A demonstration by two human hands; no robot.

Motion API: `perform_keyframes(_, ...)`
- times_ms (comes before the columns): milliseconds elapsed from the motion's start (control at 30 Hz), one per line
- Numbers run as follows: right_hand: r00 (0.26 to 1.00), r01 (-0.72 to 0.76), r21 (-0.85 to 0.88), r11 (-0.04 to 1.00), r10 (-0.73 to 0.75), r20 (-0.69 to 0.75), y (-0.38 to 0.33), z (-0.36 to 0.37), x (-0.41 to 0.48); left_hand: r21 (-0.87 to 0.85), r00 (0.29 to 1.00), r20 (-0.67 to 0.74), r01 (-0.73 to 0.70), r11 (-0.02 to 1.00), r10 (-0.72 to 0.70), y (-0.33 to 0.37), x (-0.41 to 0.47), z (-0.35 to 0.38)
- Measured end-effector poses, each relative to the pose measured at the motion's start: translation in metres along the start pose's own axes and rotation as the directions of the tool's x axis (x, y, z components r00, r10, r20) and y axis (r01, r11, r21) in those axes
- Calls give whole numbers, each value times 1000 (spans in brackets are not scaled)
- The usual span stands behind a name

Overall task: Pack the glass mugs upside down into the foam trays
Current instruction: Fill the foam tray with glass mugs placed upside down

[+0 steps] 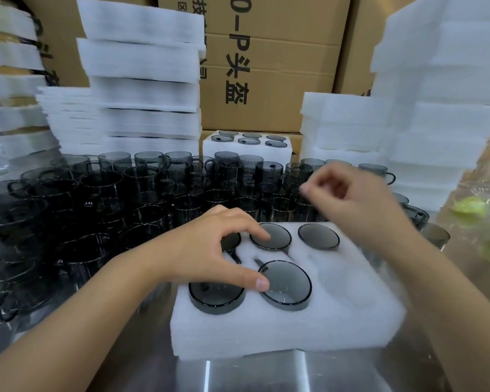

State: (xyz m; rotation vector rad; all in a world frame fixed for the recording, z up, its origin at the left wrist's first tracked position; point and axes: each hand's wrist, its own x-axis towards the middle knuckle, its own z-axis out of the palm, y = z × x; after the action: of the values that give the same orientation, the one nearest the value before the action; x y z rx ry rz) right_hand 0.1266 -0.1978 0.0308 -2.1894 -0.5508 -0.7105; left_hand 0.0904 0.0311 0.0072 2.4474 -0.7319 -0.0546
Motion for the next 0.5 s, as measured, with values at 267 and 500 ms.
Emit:
perform_keyframes(267,943,-329,-494,805,255,-213,85,-13,33,-1,1000,-2,-1,1000,1,0,0,1)
perform_keyframes(500,935,-346,-566,748,324,-143,101,-4,33,-6,1000,4,-6,1000,6,-1,1,0)
